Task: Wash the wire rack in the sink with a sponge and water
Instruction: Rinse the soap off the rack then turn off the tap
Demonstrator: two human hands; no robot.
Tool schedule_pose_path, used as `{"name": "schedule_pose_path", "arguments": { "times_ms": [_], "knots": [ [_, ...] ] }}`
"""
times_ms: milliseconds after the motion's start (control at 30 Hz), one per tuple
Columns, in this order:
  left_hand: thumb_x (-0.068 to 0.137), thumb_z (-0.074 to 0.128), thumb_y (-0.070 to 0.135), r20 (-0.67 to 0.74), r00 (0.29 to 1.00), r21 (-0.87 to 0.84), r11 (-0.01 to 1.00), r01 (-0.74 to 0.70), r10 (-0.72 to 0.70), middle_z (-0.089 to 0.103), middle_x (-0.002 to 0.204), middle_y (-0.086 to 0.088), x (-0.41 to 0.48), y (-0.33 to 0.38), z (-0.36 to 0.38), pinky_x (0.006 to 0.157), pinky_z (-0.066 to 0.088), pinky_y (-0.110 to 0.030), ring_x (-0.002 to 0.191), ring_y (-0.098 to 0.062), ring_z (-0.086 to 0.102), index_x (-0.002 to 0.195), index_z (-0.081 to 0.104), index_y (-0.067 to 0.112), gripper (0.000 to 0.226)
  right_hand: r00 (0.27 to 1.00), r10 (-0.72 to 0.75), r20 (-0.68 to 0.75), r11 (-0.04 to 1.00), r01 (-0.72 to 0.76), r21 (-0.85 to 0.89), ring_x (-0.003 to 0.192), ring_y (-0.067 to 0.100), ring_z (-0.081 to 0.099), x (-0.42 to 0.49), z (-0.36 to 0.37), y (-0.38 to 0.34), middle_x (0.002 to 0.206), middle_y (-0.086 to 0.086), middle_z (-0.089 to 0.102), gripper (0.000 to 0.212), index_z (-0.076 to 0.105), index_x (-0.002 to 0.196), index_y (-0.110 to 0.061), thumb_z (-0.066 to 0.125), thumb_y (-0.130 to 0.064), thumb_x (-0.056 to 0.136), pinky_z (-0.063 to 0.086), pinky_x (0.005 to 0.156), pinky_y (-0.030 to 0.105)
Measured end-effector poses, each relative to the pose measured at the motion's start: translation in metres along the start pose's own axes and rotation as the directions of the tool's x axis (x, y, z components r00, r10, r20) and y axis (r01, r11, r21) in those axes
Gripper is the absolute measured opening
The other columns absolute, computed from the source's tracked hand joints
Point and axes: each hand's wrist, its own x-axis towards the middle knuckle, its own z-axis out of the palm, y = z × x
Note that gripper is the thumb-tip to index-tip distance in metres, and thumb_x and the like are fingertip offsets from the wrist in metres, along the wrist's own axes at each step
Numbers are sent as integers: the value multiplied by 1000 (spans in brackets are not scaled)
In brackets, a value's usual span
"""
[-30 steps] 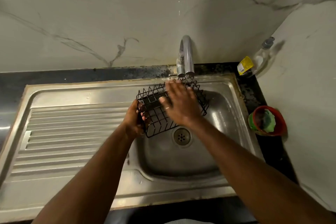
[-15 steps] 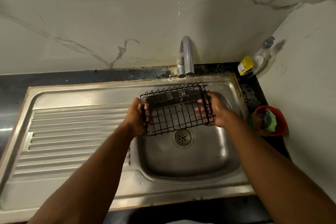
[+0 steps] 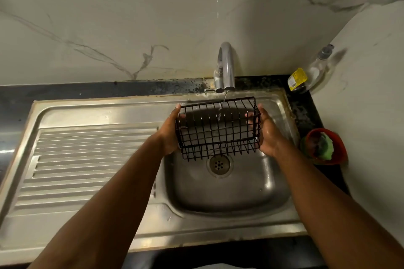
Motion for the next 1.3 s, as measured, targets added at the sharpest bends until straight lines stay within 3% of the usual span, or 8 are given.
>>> {"name": "schedule_pose_path", "arguments": {
  "times_ms": [200, 367, 533, 733, 900, 1033, 1200, 1300],
  "knots": [
    [76, 48, 96, 1, 998, 109, 992, 64, -64, 65, 136, -15, 11, 7, 21, 103, 46, -62, 123, -38, 60, 140, 60, 26, 96, 921, 299, -248, 953, -303, 23, 86, 26, 62, 9, -13, 3, 91, 6, 69, 77, 71, 92, -19, 55, -88, 62, 47, 86, 38],
    [61, 53, 101, -67, 992, 175, 977, 118, -108, 60, 138, -13, 17, 16, 40, 102, 40, -76, 120, -44, 59, 144, 56, 27, 111, 852, 445, -276, 892, -448, 54, 105, 38, 63, 3, -28, -4, 109, 13, 72, 82, 75, 110, -15, 50, -83, 72, 37, 98, 69],
    [45, 51, 106, -38, 993, 211, 970, 120, -115, 46, 158, -18, 18, 26, 40, 104, 33, -79, 136, -47, 47, 154, 47, 29, 134, 871, 431, -235, 898, -439, 23, 101, 39, 64, -4, -18, -24, 105, 12, 72, 69, 73, 109, -13, 50, -71, 81, 39, 100, 68],
    [100, 36, 75, -74, 996, -41, 998, -55, 52, 72, 122, -15, -11, 26, 22, 96, 51, -50, 115, -33, 66, 128, 65, 20, 68, 960, 252, -123, 968, -249, 37, 94, 31, 63, -9, 7, -28, 110, 13, 69, 56, 68, 103, -19, 44, -67, 87, 49, 80, 44],
    [99, 36, 77, -67, 994, -248, 963, -102, 88, 68, 137, -14, -7, 0, 1, 103, 49, -56, 128, -36, 61, 140, 62, 22, 73, 997, 36, 70, 961, -54, 273, 69, 19, 73, -20, -2, -12, 93, 4, 74, 52, 75, 99, -19, 44, -61, 97, 52, 69, 35],
    [96, 55, 57, -5, 985, -158, 973, -170, 171, 68, 131, -21, -13, -9, 2, 91, 57, -52, 116, -37, 66, 136, 64, 18, 56, 984, 28, 176, 949, -81, 304, 69, 23, 73, -20, -9, -4, 87, 7, 72, 45, 73, 114, -19, 53, -56, 99, 60, 67, 39],
    [106, 50, 46, 53, 984, 22, 985, -174, 173, 61, 136, -24, -7, -9, 3, 86, 63, -51, 117, -40, 68, 140, 58, 22, 42, 967, 198, 161, 955, -228, 191, 60, 16, 62, -11, -25, 8, 76, 4, 61, 9, 62, 92, -19, 54, -21, 91, 55, 64, 31],
    [106, 40, 11, -22, 997, 173, 983, -65, 70, 62, 100, -18, -7, -1, 4, 57, 59, -26, 73, -22, 72, 112, 56, 10, 17, 967, 224, 117, 974, -226, 2, 74, 12, 63, 0, -36, 18, 123, 4, 64, 54, 50, 142, -20, 47, 5, 94, 52, 60, 27]
  ]
}}
